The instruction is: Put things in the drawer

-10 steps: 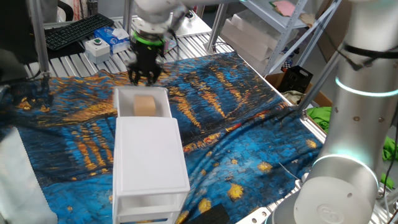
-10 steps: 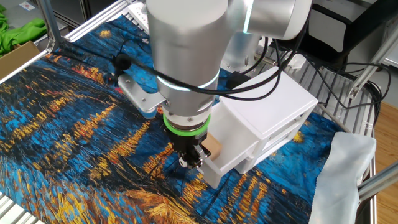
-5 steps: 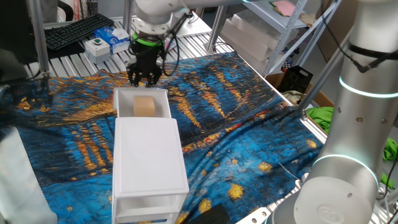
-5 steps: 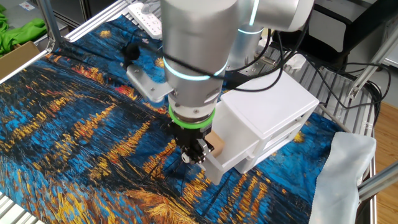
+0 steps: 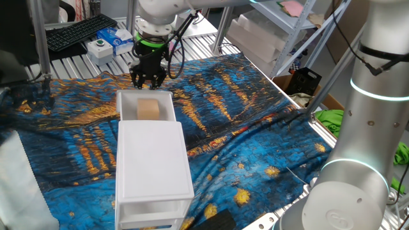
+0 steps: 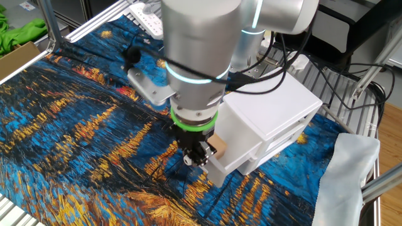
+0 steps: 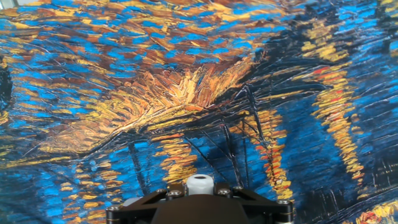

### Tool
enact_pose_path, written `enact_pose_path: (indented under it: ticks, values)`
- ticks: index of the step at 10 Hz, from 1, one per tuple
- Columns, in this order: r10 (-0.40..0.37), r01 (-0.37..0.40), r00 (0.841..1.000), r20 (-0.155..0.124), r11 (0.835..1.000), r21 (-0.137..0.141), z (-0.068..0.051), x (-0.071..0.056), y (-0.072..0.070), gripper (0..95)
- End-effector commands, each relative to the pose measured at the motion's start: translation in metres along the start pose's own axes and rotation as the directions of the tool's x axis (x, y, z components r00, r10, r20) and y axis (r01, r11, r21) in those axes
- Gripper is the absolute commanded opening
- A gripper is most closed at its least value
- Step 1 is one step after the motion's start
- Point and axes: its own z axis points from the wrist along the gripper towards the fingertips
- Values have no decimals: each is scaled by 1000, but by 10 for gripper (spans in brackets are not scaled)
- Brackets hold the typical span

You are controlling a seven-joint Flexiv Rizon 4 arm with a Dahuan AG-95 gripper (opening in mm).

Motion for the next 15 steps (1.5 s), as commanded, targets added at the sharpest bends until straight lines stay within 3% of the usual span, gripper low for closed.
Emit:
enact_pose_path:
  ticks: [1, 15]
  values:
    - [2, -2, 1000, -6, 1000, 1, -1, 0, 3, 0]
    - [8, -8, 1000, 5, 1000, -10, 0, 11, 1, 0]
